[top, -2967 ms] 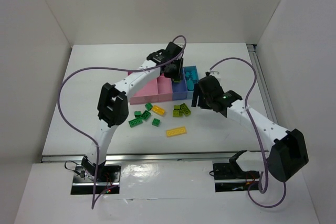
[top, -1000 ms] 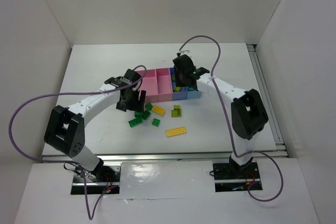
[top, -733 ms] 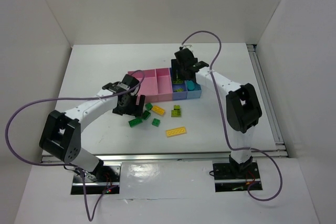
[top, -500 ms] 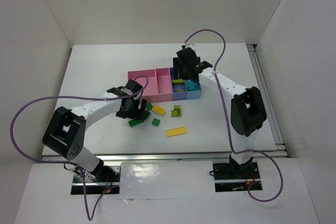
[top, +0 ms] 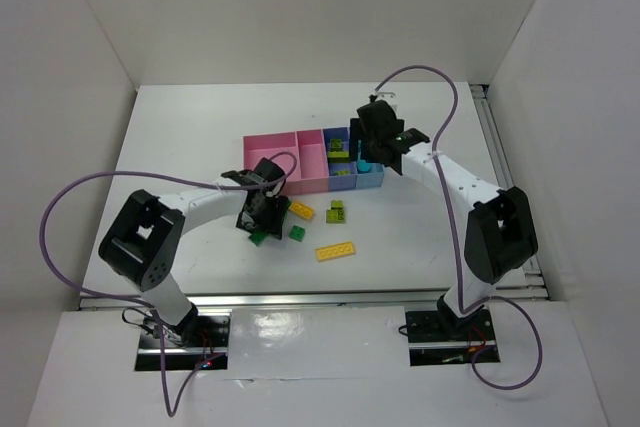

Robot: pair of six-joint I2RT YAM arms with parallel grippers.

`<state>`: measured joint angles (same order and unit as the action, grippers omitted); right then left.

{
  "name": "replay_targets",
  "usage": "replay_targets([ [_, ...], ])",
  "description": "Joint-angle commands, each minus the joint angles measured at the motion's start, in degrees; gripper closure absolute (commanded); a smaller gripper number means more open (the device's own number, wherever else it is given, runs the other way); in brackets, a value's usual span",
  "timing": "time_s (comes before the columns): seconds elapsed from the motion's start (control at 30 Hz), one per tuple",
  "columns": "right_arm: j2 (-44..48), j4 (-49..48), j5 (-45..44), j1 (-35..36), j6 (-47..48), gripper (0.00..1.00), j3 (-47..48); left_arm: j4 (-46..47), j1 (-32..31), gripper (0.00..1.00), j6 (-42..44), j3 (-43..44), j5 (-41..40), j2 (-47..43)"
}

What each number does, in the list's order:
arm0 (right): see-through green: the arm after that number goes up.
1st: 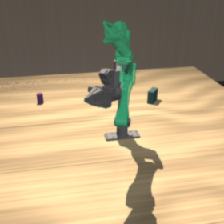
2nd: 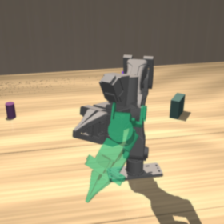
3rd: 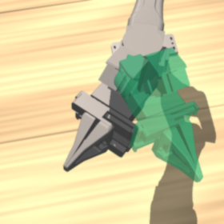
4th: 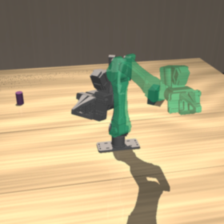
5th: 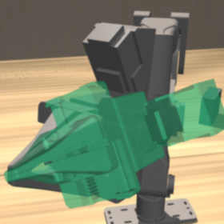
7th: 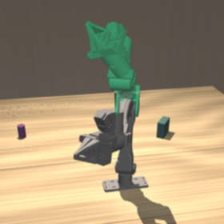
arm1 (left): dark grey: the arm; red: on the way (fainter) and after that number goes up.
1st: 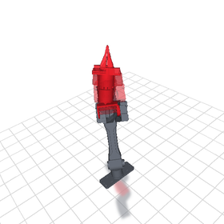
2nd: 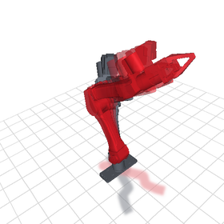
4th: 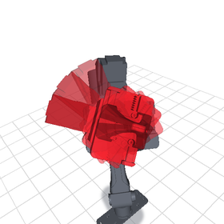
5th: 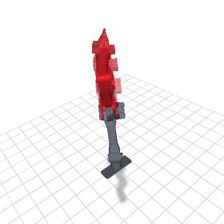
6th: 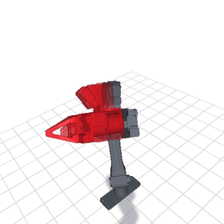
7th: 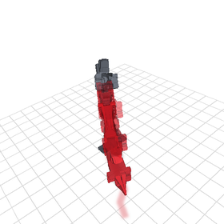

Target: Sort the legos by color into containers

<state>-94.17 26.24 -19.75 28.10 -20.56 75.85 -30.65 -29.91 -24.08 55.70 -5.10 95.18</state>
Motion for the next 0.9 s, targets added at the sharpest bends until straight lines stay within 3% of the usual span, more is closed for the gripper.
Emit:
replay_targets([
  [0.0,3.7,0.1,-0.5,-1.0,-0.6,0.16,-1.1,-2.9,-2.7,0.27,-3.9,-1.3,-1.7,0.4],
  [0.13,3.7,0.1,0.1,-1.6,0.5,0.16,-1.7,-3.4,-3.2,0.35,-5.9,-1.9,-3.1,-0.3],
  [0.27,3.7,0.1,0.1,-1.6,0.5,0.21,-1.1,-4.5,-3.8,0.64,-5.4,-0.3,-3.7,0.3],
  [0.3,3.7,0.1,0.1,-1.6,0.5,0.21,-1.1,-5.2,-3.8,0.77,-5.4,0.2,-3.7,1.0],
  [0.43,3.7,0.1,0.1,-1.6,0.5,0.22,-1.6,-9.4,-3.8,0.93,-2.2,3.1,-2.1,-1.6],
  [0.57,4.3,0.1,-0.5,-1.6,0.5,0.22,-1.6,-12.2,-2.6,0.94,-0.3,7.7,1.9,-6.7],
  [0.7,4.3,1.3,-1.1,-1.6,0.5,0.22,-1.0,-14.0,0.8,0.94,0.4,17.6,1.3,-7.3],
  [0.87,5.3,1.8,-1.6,-1.6,0.0,0.22,-1.0,-14.0,4.6,0.94,-0.4,30.6,-1.1,1.8],
])
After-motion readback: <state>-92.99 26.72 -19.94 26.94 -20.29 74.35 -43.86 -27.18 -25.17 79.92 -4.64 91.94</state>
